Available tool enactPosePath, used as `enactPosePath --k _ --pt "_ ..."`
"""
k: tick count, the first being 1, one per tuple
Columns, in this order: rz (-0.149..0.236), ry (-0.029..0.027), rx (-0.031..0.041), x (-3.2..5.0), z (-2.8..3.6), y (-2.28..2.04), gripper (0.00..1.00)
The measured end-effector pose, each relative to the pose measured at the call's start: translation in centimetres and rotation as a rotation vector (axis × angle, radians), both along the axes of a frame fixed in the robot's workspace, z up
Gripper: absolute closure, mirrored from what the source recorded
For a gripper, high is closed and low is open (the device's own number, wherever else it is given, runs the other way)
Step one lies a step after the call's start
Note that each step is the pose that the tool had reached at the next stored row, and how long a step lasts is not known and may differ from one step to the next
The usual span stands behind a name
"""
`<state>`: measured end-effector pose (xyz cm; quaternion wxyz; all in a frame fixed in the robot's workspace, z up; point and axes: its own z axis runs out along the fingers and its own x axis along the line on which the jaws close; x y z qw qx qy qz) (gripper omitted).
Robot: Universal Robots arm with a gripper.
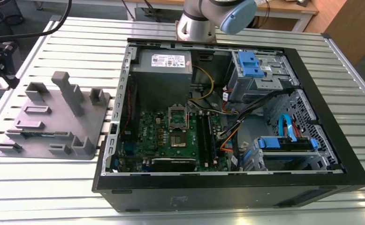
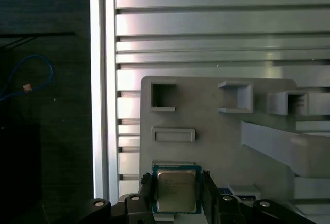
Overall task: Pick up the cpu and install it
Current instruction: 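Pick up the cpu and move it towards the insertion slot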
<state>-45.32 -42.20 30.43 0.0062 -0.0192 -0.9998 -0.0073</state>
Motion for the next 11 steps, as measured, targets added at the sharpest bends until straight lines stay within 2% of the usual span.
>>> enactPosePath --k 11 --pt "0.0 -0.0001 0.0001 0.0 0.42 0.0 0.53"
